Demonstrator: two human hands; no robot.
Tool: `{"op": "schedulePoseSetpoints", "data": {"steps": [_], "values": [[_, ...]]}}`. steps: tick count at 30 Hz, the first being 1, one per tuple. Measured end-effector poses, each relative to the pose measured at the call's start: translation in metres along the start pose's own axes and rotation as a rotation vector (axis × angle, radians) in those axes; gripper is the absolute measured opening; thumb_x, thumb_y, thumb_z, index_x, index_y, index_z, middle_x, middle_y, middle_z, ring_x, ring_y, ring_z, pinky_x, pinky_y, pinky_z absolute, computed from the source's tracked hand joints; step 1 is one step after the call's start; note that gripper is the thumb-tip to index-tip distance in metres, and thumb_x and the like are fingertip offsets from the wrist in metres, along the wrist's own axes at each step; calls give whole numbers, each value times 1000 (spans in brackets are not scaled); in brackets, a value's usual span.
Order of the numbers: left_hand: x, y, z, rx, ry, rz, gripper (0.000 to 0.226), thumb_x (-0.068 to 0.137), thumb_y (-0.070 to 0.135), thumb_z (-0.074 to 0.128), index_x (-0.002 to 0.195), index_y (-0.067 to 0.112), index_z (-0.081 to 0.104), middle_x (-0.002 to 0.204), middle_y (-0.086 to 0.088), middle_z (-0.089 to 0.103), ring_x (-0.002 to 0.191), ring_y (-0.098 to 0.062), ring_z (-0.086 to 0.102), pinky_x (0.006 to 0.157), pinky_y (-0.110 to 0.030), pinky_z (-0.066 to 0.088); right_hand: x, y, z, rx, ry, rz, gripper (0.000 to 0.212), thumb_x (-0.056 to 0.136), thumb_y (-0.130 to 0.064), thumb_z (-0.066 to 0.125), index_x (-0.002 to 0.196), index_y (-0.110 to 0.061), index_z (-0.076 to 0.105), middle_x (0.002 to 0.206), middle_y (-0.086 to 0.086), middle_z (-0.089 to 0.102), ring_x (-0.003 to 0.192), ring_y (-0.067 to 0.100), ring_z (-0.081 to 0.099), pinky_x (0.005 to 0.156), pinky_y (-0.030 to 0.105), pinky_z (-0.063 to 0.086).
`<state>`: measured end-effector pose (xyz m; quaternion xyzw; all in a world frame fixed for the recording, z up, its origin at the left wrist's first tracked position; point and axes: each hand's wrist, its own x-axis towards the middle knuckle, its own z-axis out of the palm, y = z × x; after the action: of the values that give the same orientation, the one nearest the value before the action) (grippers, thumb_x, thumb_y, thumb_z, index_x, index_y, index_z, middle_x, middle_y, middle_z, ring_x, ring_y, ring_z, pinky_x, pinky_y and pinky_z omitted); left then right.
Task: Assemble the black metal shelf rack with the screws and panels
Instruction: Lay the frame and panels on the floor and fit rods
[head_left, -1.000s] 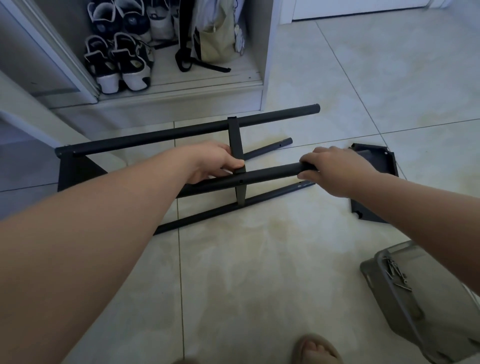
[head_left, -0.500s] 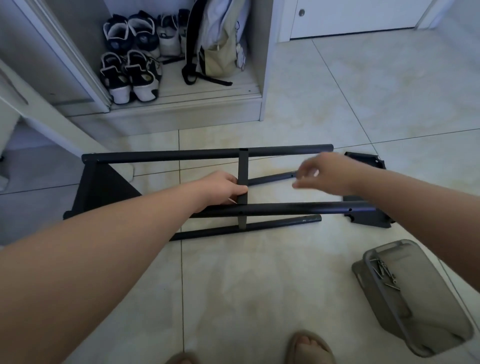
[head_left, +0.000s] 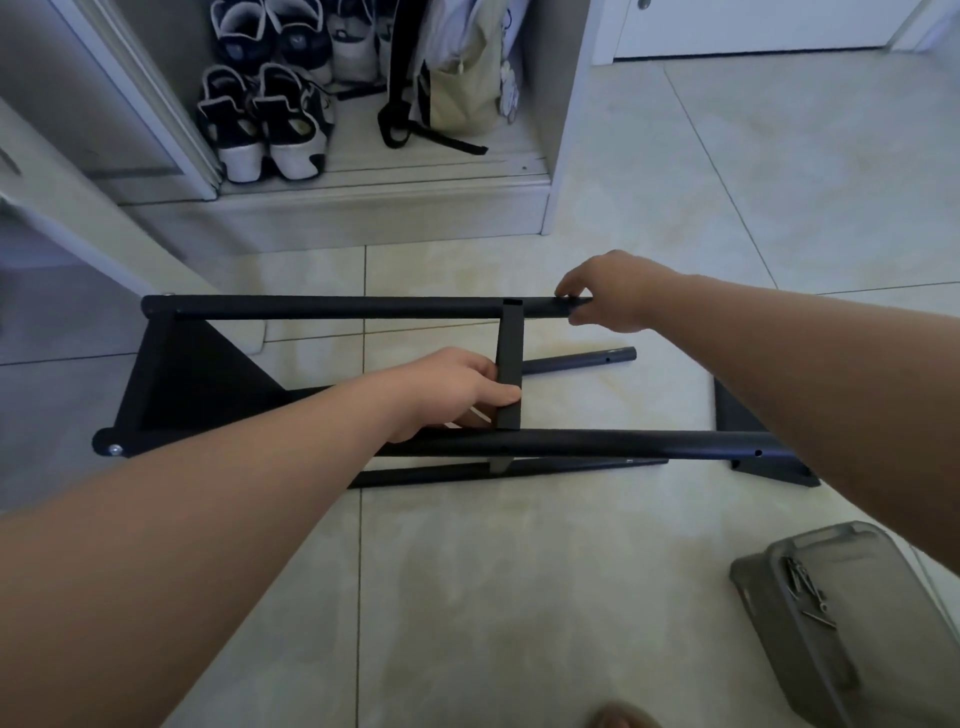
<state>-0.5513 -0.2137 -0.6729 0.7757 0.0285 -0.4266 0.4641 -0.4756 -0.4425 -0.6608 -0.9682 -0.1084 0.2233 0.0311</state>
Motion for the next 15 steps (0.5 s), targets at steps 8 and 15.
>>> {"op": "schedulePoseSetpoints", "data": {"steps": [8, 15], "values": [[1, -2, 0, -23, 29, 49, 25, 94, 29, 67, 70, 25, 63, 68, 12, 72, 60, -3, 67, 55, -16, 45, 13, -1, 15, 12, 94, 77, 23, 103, -28, 56, 125, -26, 63, 107, 0, 55, 99, 24, 49, 74, 37, 39], [3, 1, -7, -24, 86, 39, 37, 93, 31, 69, 57, 24, 66, 65, 12, 70, 63, -6, 67, 52, -14, 46, -4, -3, -2, -15, 284, 47, 23, 105, -27, 50, 124, -26, 63, 120, 4, 57, 111, 30, 46, 91, 42, 32]]}}
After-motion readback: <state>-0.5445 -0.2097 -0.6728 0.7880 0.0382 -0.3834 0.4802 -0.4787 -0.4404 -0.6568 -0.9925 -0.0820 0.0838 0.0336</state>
